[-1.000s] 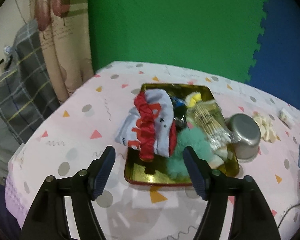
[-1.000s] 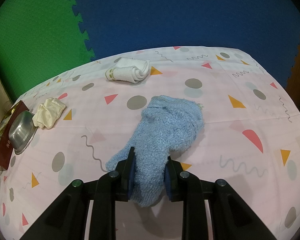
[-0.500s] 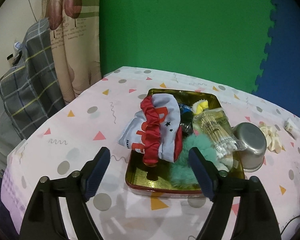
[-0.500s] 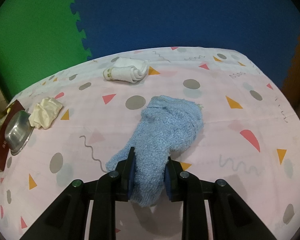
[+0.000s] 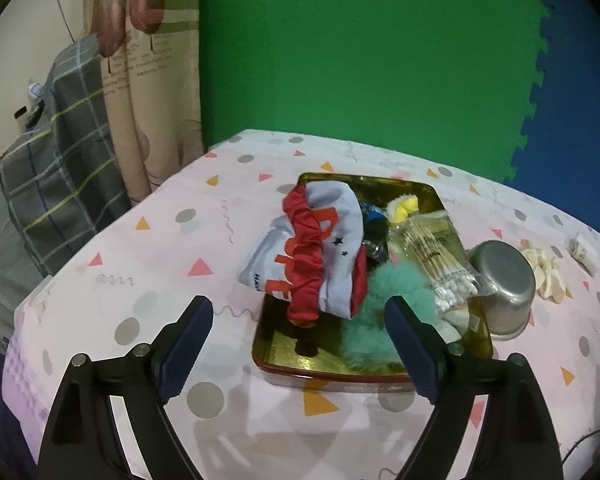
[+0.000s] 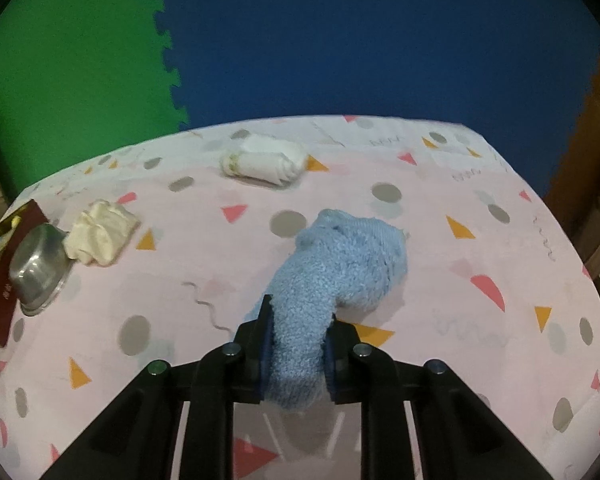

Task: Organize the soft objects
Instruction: 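Carry the blue fuzzy towel into the gold tin and open the right gripper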

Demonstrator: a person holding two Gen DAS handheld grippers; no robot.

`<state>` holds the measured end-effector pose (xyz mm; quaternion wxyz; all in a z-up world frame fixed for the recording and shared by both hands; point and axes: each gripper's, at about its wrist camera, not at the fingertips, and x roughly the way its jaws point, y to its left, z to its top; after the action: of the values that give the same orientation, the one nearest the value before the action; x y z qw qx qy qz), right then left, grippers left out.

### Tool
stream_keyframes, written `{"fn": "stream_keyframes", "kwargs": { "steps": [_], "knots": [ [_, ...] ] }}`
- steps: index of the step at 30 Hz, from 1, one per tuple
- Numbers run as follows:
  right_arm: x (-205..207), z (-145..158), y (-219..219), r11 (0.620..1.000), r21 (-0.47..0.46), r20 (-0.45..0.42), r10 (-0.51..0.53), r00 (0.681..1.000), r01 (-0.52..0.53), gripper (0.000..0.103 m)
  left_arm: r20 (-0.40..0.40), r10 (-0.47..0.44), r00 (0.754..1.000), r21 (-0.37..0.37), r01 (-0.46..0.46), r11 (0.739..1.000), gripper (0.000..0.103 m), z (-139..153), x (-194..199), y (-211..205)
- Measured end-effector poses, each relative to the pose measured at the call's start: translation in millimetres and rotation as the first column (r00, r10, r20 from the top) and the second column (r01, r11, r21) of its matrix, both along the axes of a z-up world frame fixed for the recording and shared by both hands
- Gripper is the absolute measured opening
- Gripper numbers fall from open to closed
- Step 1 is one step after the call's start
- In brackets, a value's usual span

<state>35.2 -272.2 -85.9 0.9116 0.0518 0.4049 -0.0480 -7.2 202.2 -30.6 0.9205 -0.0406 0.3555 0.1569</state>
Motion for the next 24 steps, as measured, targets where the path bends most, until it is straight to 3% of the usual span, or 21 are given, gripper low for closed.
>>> {"fn": "stream_keyframes", "kwargs": {
  "steps": [7, 12, 24],
  "knots": [
    [-1.0, 27.1, 35.4, 0.996, 0.007, 0.043, 0.091, 0.995, -0.092, 0.02, -0.002, 0.0, 1.0, 0.022, 0.0, 1.0, 0.089, 0.3, -0.6, -1.2],
    [0.7, 43.4, 68.0, 0.984, 0.017, 0.061, 0.175, 0.983, -0.177, 0.02, -0.004, 0.022, 1.0, -0.004, -0.022, 1.0, 0.09, 0.8, -1.0, 4.0],
    [6.5, 68.4, 163.4, 0.921, 0.038, 0.065, 0.385, 0.921, -0.387, 0.02, -0.007, 0.074, 0.997, -0.067, -0.075, 0.995, 0.091, -1.7, -1.9, 22.0]
  ]
}}
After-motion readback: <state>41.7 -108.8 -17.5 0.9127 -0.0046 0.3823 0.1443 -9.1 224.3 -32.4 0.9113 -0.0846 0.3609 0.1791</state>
